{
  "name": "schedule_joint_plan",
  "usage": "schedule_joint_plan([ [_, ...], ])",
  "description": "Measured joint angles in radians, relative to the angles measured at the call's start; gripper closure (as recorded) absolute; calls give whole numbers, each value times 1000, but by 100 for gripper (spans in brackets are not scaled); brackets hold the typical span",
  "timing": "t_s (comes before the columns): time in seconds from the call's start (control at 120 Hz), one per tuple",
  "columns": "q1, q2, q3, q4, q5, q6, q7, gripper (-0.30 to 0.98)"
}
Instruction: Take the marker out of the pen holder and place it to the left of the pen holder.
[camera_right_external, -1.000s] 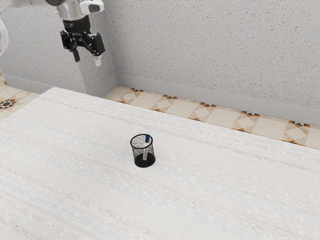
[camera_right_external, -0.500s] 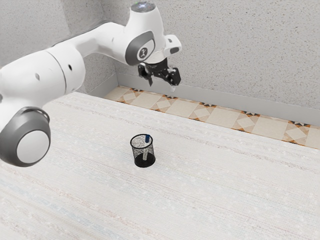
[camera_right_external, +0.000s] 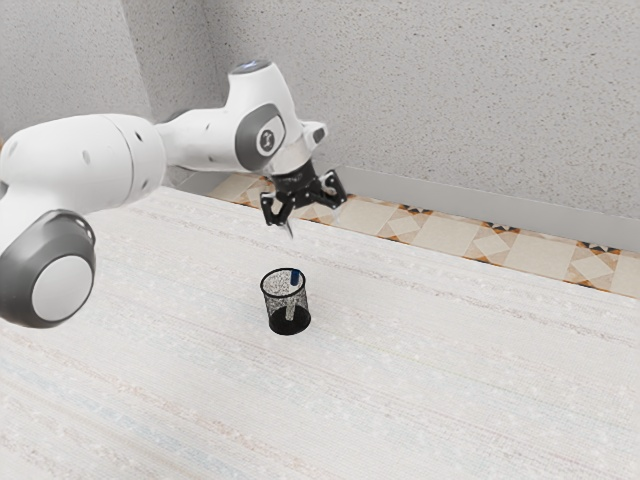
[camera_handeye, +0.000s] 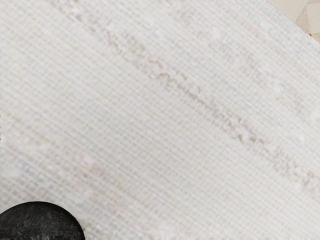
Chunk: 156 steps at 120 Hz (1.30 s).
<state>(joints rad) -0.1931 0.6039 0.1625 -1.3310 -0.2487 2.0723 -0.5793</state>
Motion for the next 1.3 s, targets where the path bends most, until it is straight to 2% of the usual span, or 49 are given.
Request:
schedule_joint_plan([
  [0.425, 0, 0, 28, -40, -68, -237, -157, 0],
  [0.817, -9, 1, 38, -80, -113, -293, -258, 1],
  [0.9, -9, 1, 38, -82, -118, -295, -274, 7],
  [1.125, -10, 1, 46, -91, -144, -302, -312, 34],
  [1.3, -10, 0, 60, -103, -166, -309, -331, 46],
])
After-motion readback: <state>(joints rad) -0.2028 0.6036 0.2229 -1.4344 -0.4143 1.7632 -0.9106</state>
